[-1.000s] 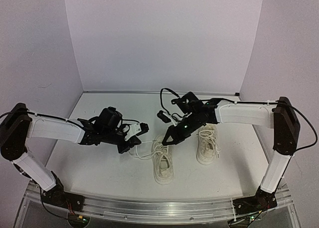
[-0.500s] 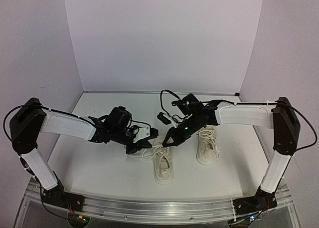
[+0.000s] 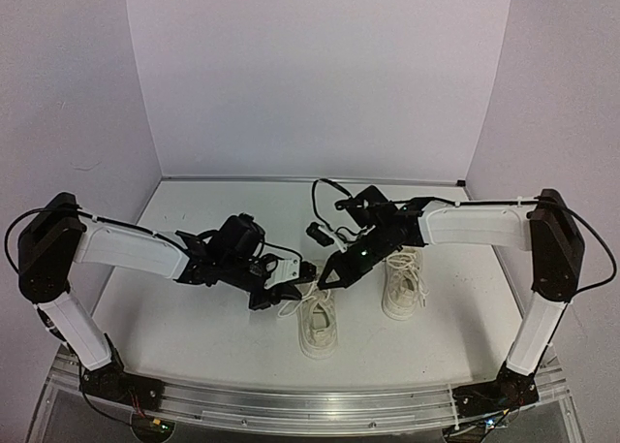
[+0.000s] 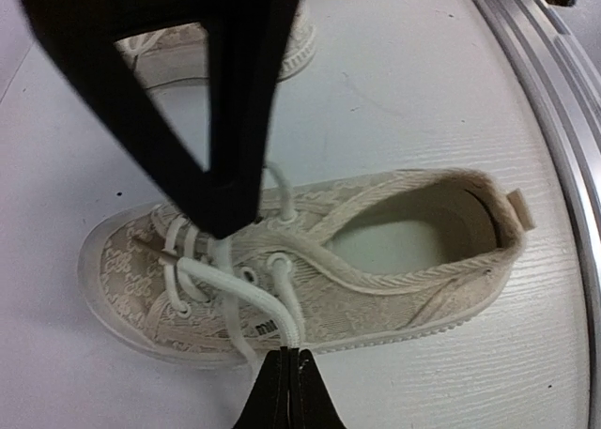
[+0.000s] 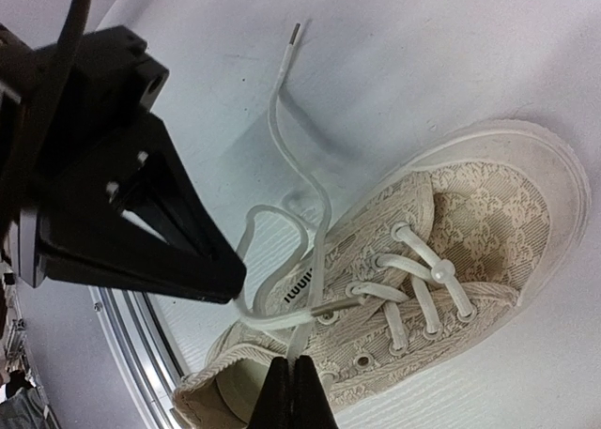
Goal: Tie the shoes
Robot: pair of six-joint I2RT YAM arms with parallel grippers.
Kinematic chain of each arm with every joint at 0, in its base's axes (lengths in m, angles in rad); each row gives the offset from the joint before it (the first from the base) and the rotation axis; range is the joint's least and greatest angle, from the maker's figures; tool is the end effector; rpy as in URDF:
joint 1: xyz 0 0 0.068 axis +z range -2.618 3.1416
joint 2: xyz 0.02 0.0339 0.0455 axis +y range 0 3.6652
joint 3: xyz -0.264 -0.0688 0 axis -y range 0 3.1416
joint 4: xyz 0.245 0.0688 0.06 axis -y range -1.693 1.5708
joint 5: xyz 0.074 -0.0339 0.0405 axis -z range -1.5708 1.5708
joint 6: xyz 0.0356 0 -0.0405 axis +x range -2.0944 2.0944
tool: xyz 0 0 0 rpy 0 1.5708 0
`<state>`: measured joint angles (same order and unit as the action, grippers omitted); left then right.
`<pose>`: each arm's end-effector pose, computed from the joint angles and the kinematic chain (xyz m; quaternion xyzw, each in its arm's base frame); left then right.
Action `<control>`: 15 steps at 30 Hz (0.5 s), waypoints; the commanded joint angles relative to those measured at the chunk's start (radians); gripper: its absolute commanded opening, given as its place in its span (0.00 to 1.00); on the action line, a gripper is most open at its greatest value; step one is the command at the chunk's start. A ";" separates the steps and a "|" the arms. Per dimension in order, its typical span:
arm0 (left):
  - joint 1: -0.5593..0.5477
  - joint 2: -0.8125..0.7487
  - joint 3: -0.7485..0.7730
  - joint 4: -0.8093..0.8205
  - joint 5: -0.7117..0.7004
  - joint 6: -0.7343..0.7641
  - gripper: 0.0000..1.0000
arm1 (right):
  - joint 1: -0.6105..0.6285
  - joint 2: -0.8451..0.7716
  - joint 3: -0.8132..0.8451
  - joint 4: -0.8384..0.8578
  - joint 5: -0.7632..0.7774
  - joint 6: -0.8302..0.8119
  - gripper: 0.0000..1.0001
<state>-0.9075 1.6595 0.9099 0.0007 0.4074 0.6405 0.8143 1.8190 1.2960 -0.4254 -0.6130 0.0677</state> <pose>0.1993 -0.2780 0.1808 0.6853 0.5855 -0.2359 0.3631 0.2509 0.2956 0.2152 -0.4170 0.8114 0.3844 0.1414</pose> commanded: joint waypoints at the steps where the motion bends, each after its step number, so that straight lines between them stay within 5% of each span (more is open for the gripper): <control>1: 0.045 -0.012 0.050 0.079 -0.094 -0.090 0.00 | 0.004 -0.068 -0.009 0.019 -0.028 -0.027 0.00; 15: 0.025 0.101 0.114 0.145 0.006 -0.034 0.00 | 0.004 -0.058 -0.004 0.042 -0.035 -0.019 0.00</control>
<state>-0.8649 1.7546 0.9754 0.1148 0.3421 0.5779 0.8143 1.7950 1.2881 -0.4119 -0.6266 0.0593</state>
